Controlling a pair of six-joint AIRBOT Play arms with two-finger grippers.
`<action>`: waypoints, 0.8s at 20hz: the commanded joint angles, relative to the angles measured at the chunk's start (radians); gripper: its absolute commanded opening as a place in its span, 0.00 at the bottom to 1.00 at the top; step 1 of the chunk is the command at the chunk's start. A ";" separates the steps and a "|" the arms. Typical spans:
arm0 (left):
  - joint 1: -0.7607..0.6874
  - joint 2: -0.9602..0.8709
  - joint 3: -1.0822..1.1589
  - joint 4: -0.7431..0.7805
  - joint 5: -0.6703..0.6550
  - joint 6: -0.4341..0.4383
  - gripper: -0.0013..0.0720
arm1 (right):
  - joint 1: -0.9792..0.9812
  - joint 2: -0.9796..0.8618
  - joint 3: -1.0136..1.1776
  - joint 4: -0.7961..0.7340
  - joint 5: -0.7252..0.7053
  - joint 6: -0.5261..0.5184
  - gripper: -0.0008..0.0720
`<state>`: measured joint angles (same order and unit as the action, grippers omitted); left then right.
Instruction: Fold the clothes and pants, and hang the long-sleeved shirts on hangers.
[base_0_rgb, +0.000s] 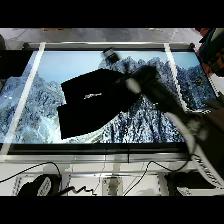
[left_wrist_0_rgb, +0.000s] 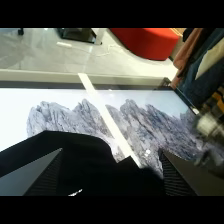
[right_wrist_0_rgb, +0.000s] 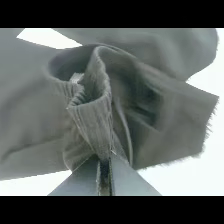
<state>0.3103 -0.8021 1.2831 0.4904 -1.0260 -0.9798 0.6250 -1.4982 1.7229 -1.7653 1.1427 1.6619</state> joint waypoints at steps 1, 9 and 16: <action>0.001 0.000 0.001 -0.028 0.000 0.000 0.97 | -0.187 0.134 -0.056 0.015 0.076 0.038 0.03; 0.001 -0.040 -0.024 0.407 -0.178 -0.075 0.55 | -0.701 0.415 -0.610 0.118 -0.023 0.019 0.03; 0.005 -0.140 -0.495 0.502 -0.316 -0.157 0.62 | -0.793 0.465 -0.724 0.251 -0.069 -0.082 0.04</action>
<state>0.3145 -0.9131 0.9833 0.9932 -1.3033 -1.1168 -0.1375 -1.0496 1.0401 -1.5963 1.1107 1.6325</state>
